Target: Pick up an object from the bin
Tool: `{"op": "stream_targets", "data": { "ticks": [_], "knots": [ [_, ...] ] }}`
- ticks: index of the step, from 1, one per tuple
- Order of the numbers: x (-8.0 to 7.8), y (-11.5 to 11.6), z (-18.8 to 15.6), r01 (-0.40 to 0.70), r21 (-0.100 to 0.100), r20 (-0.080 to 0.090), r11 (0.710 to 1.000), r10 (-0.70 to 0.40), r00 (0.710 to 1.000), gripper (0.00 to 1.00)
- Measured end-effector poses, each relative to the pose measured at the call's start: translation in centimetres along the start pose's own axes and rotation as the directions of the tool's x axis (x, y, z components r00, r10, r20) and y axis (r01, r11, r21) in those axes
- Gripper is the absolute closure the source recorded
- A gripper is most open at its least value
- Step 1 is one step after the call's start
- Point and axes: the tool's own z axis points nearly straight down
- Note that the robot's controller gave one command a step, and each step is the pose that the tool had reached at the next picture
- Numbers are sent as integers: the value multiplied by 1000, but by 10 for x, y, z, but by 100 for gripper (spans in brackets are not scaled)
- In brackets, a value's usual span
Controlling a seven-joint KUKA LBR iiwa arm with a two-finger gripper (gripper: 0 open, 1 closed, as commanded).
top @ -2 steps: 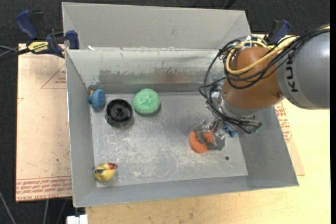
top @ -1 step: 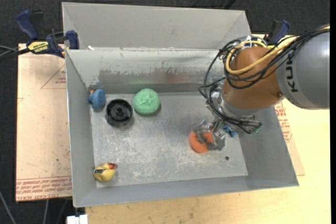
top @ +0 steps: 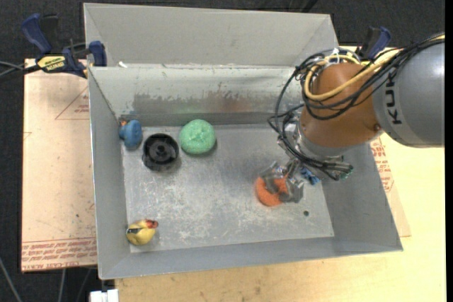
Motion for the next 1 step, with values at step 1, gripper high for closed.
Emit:
{"op": "stream_targets", "data": {
  "ticks": [1],
  "knots": [
    [0, 0, 0, 0, 0, 0, 1000, 0, 1000, 100]
  ]
}}
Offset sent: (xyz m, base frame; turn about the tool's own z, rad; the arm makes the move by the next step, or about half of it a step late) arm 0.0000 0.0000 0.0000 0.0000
